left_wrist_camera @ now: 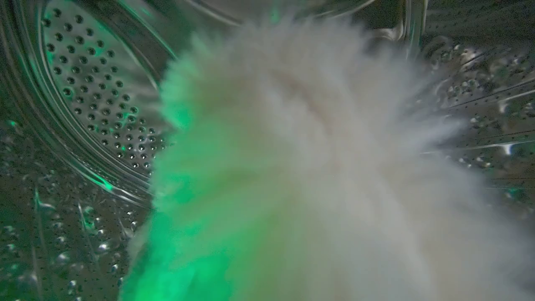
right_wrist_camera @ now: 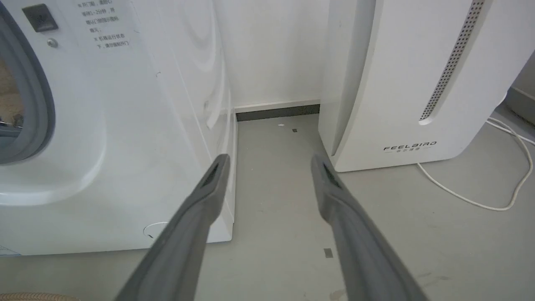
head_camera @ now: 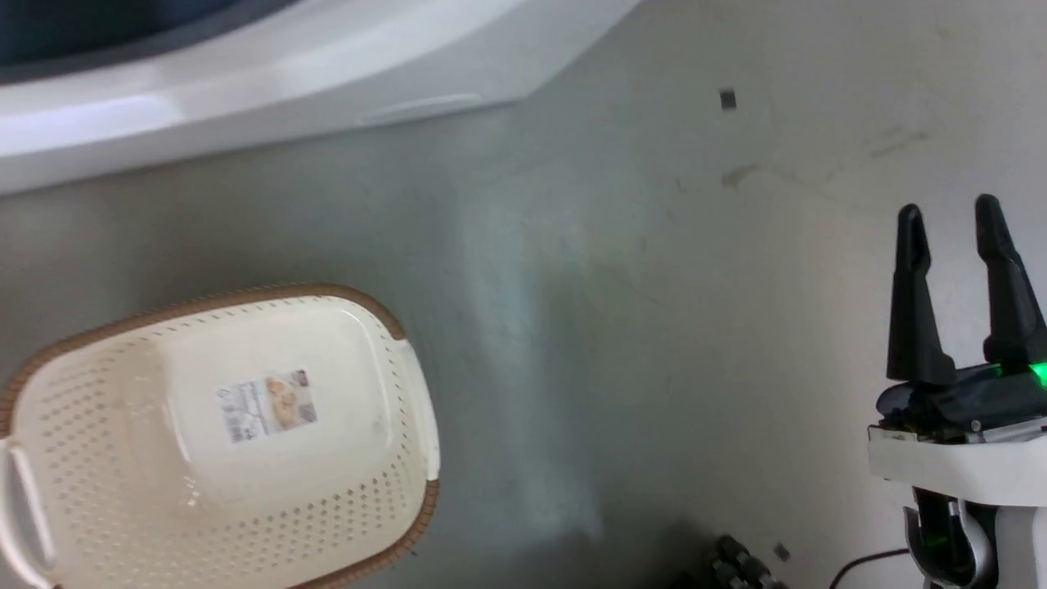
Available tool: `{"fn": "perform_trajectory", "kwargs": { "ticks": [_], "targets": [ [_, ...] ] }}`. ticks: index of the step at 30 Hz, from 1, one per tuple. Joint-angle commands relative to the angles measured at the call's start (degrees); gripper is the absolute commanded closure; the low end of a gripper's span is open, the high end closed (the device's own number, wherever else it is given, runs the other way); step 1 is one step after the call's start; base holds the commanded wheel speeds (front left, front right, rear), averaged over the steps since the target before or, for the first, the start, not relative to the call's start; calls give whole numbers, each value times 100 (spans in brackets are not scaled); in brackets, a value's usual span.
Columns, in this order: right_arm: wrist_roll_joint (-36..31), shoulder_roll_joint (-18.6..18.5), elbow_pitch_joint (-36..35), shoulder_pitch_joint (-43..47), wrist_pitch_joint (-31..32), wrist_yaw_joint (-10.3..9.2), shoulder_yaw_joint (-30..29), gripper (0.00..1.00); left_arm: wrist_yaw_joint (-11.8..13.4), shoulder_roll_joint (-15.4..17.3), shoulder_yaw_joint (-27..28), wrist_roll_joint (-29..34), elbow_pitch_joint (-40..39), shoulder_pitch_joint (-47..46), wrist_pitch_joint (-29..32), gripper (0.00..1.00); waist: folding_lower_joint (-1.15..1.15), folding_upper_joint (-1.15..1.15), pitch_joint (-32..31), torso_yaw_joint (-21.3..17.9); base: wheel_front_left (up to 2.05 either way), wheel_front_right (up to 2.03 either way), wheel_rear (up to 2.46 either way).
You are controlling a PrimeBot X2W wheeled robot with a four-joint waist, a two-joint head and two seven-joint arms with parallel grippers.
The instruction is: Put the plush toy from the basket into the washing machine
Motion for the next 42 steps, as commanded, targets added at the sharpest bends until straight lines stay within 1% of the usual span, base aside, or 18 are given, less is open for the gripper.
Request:
{"fn": "perform_trajectory", "kwargs": {
  "ticks": [1, 2, 3, 4, 7, 14, 15, 16, 17, 20, 26, 32, 35, 42],
  "targets": [
    [32, -1, -35, -120, -25, -4, 32, 0, -40, 8, -90, 61, 195, -341, -26, 100, -1, 0, 296, -183, 0, 0, 0],
    [32, -1, -35, -120, -25, -4, 32, 0, -40, 8, -90, 61, 195, -341, -26, 100, -1, 0, 296, -183, 0, 0, 0],
    [52, -1, -44, -145, -25, -4, 49, 0, -65, 17, -246, 120, 518, -594, 42, 100, -1, 0, 379, -198, 0, 0, 0],
    [52, -1, -44, -145, -25, -4, 49, 0, -65, 17, -246, 120, 518, -594, 42, 100, -1, 0, 379, -198, 0, 0, 0],
    [70, -1, -46, -178, -25, -4, 64, 0, -95, 35, -512, 197, 984, -852, 166, 100, -1, 0, 482, -195, 0, 0, 0],
    [37, -1, -19, -278, -25, -4, 102, 0, -122, 86, -1141, 122, 1688, -1100, 135, 100, -1, 0, 526, -124, 0, 0, 0],
    [30, -1, -13, -291, -25, -4, 91, 0, -122, 89, -1248, 71, 1733, -1107, 99, 69, -1, 0, 510, -107, 0, 0, 0],
    [23, -1, -9, -303, -25, -4, 77, 0, -123, 97, -1346, 32, 1778, -1112, 45, 0, -1, 0, 486, -85, 0, 0, 0],
    [-25, -1, 6, -326, -25, -4, 44, 0, -124, 100, -1626, -53, 1930, -1091, -116, 0, -1, 0, 375, -9, 0, 0, 0],
    [-85, -1, 25, -341, -25, -4, 4, 0, -124, 71, -1832, -141, 2109, -995, -348, 0, -1, 0, 178, 81, 0, 0, 0],
    [-291, -1, 88, -309, -25, -4, -75, 0, -124, -152, -1960, -514, 2452, -543, -772, 0, -1, 0, -434, 320, 0, 0, 0],
    [-566, -1, 132, -195, -25, -4, -173, 0, -125, -427, -2027, -599, 2506, 96, -1017, 0, -1, 0, -1097, 676, 0, 0, 0],
    [-701, -1, 183, -109, -25, -4, -206, 0, -125, -577, -2002, -634, 2352, 524, -1038, 0, -1, 0, -1438, 860, 0, 0, 0],
    [-880, -1, 294, 179, -25, -4, -228, 0, 20, -754, -1677, -511, 1250, 1903, -1042, 0, -1, 0, -2247, 1221, 0, 0, 0]
  ]
}}
